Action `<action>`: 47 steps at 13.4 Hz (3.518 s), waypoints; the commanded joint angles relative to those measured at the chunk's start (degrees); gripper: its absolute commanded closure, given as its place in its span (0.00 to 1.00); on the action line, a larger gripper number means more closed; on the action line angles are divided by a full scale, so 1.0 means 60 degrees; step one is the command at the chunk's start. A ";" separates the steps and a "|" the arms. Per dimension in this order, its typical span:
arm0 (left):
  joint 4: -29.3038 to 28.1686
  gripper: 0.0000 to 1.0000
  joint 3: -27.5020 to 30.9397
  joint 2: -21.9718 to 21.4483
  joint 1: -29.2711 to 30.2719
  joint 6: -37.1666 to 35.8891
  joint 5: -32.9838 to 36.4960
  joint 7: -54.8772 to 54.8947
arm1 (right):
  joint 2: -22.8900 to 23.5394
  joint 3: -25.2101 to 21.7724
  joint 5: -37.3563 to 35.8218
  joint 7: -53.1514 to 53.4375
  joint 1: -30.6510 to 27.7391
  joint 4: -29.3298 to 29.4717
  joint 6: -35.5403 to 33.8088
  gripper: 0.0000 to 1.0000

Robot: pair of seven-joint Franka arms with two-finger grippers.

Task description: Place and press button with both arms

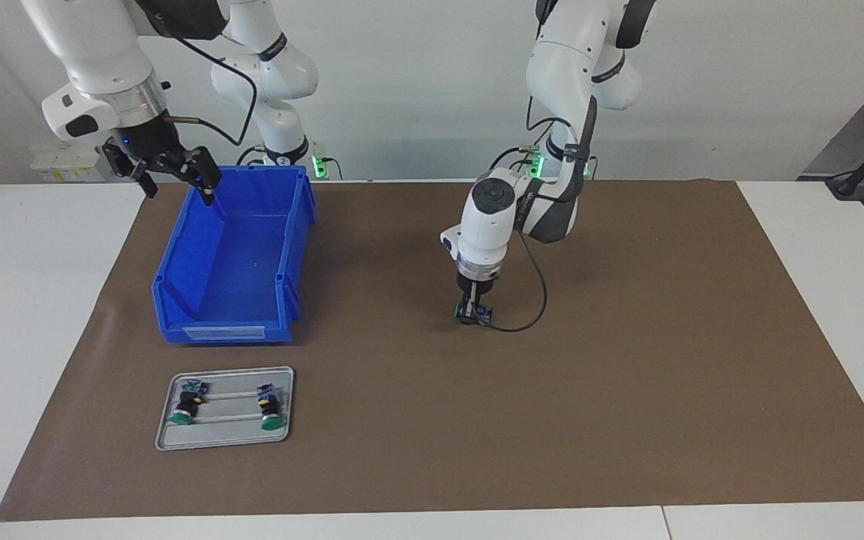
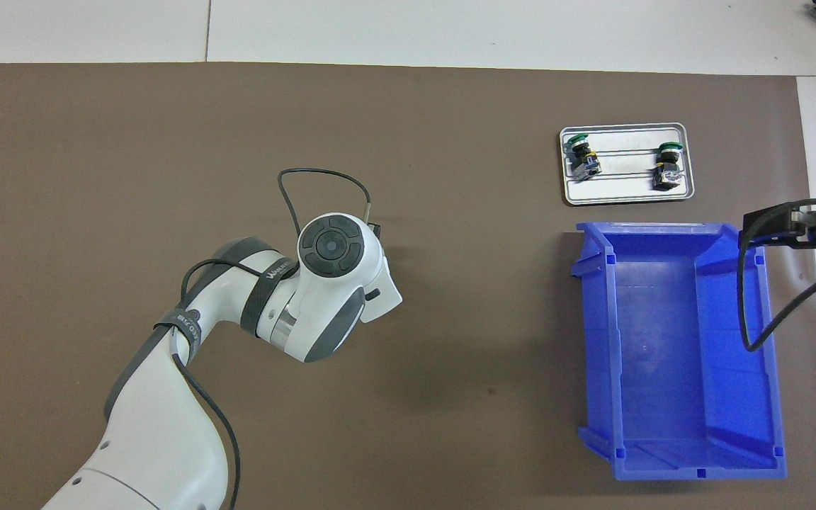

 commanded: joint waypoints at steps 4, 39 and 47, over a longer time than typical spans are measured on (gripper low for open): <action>0.0568 0.78 -0.0127 0.0021 0.1084 0.0118 -0.3199 0.0299 | -0.0099 0.0069 0.0173 -0.0190 -0.0114 -0.0096 0.0080 0.00; -0.3973 0.62 -0.0040 -0.1459 0.2990 -0.2622 -1.6025 0.9692 | -0.0099 0.0069 0.0173 -0.0190 -0.0114 -0.0096 0.0095 0.00; -0.3900 0.58 -0.0025 -0.1517 0.3267 -0.2928 -1.6010 0.9649 | -0.0099 0.0069 0.0173 -0.0190 -0.0114 -0.0096 0.0095 0.00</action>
